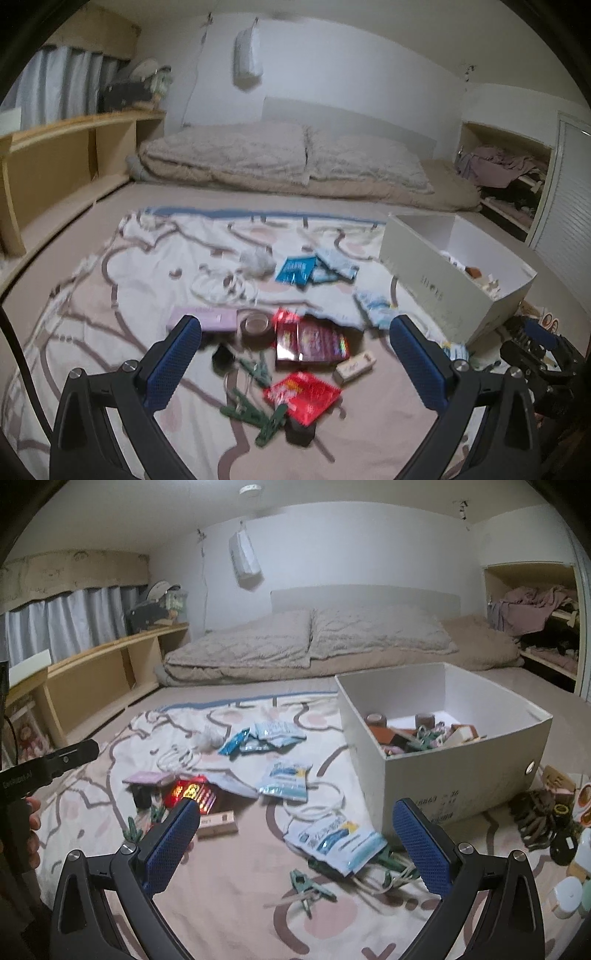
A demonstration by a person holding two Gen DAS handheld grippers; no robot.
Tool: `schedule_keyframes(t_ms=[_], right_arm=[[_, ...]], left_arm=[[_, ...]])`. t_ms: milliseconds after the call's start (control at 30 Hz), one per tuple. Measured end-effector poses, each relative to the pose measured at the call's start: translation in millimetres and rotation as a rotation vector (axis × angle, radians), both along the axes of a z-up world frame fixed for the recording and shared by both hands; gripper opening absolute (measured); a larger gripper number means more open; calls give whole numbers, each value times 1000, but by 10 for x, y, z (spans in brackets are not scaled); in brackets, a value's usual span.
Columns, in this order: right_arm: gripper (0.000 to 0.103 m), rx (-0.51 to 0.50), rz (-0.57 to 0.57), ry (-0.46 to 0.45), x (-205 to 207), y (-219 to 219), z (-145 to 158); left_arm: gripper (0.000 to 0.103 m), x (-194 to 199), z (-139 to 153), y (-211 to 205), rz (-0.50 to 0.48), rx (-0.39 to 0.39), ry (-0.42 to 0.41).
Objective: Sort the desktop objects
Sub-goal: 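Lower the right tool toward the small white box while the left tool approaches the black clip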
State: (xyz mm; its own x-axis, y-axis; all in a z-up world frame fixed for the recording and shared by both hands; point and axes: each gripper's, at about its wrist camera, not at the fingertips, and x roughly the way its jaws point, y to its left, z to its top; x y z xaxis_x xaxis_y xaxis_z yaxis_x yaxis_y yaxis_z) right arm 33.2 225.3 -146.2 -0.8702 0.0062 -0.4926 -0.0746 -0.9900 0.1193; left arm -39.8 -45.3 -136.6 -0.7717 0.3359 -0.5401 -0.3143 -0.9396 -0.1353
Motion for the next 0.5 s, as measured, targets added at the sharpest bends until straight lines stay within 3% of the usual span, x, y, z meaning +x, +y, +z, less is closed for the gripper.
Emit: schedule_keyframes(t_ms=[500], right_arm=[[103,-25,124,-168,-182,-227,-387]], left_arm=[[103,-135,-345,-168,114,-33,-159]])
